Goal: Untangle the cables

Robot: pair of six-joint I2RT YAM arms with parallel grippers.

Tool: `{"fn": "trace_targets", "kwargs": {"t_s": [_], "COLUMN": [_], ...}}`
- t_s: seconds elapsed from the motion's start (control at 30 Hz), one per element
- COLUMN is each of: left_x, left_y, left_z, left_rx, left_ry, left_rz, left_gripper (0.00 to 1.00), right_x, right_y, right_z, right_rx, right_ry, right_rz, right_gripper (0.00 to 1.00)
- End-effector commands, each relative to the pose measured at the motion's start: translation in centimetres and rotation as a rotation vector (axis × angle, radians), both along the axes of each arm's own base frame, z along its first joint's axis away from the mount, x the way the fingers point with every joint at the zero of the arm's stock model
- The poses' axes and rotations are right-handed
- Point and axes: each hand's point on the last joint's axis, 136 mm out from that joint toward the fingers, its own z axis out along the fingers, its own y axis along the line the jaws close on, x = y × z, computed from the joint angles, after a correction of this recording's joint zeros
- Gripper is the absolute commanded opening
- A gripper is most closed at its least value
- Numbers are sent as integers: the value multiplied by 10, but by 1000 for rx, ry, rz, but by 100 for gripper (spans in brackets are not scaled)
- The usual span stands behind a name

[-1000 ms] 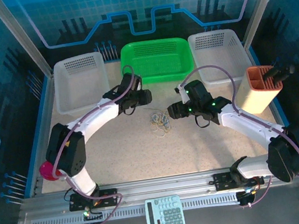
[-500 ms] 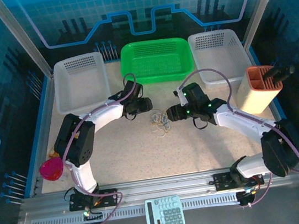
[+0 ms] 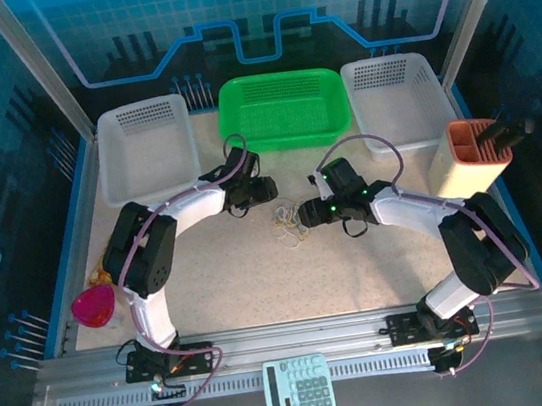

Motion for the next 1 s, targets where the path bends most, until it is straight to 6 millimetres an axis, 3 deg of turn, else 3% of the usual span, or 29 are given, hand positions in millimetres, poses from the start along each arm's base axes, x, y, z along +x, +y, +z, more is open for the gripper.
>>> {"fn": "trace_targets", "kwargs": {"t_s": [0.0, 0.27, 0.97], "left_x": [-4, -3, -1], "left_y": [-1, -5, -10], "left_z": [-17, -22, -28], "left_rx": [-17, -41, -79], "left_ry": [46, 54, 44], "left_rz": [7, 11, 15], "left_gripper": [56, 55, 26], "right_x": [-3, -2, -3], "right_y": [13, 14, 12], "right_z": [-3, -11, -18], "right_rx": [29, 25, 11], "right_ry": [9, 23, 36], "right_rz": [23, 24, 20], "right_gripper": [65, 64, 64]}}
